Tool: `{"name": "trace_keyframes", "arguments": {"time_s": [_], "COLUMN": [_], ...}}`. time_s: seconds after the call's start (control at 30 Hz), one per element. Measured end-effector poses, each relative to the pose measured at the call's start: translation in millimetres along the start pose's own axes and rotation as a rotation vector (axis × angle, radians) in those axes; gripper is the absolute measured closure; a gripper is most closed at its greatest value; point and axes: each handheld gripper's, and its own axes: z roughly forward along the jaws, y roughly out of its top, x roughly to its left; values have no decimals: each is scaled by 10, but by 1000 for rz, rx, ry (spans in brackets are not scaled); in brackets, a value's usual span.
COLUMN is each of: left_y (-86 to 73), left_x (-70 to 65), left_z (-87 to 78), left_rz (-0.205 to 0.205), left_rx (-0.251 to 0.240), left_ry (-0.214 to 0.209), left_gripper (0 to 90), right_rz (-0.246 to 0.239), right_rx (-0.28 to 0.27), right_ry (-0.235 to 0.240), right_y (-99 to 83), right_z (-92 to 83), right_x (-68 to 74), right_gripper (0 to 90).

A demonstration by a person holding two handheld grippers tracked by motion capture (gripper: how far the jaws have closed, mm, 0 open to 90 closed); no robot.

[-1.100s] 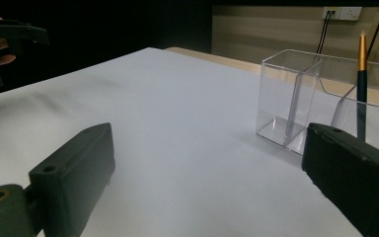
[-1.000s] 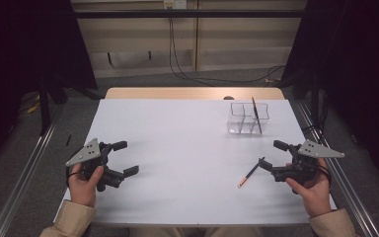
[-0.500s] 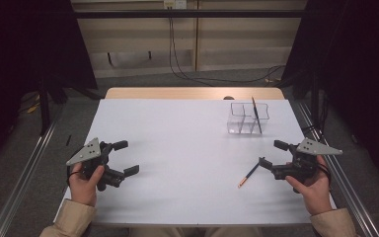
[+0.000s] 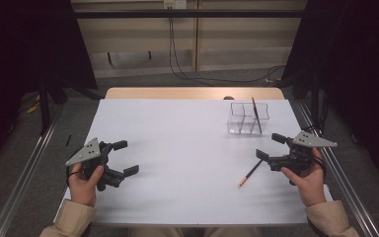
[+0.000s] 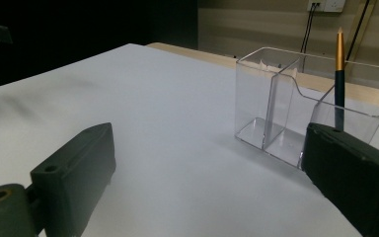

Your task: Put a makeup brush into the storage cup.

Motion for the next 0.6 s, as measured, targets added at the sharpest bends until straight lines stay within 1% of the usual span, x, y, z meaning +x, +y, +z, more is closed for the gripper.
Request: {"name": "trace_keyframes", "arguments": {"time_s": [0.07, 0.27, 0.47, 0.53, 0.6], "left_y": [-3, -14, -13, -23, -27], "left_x": [-2, 5, 15, 18, 26], "left_z": [-17, -52, -36, -30, -29], "left_rz": [1, -4, -3, -11, -6], "left_rx": [-1, -1, -4, -3, 1], "left_ry": [3, 13, 6, 6, 4], "left_gripper": [7, 6, 7, 7, 7], "right_rz": [-5, 5, 2, 3, 7], "right_rx": [4, -14, -13, -11, -8], "right_ry": [-3, -9, -12, -17, -17], "right_y": [15, 63, 104, 111, 112], "right_z": [36, 149, 249, 272, 292], "right_x": [-18, -66, -99, -109, -127], "right_gripper": [60, 63, 64, 66, 65]}}
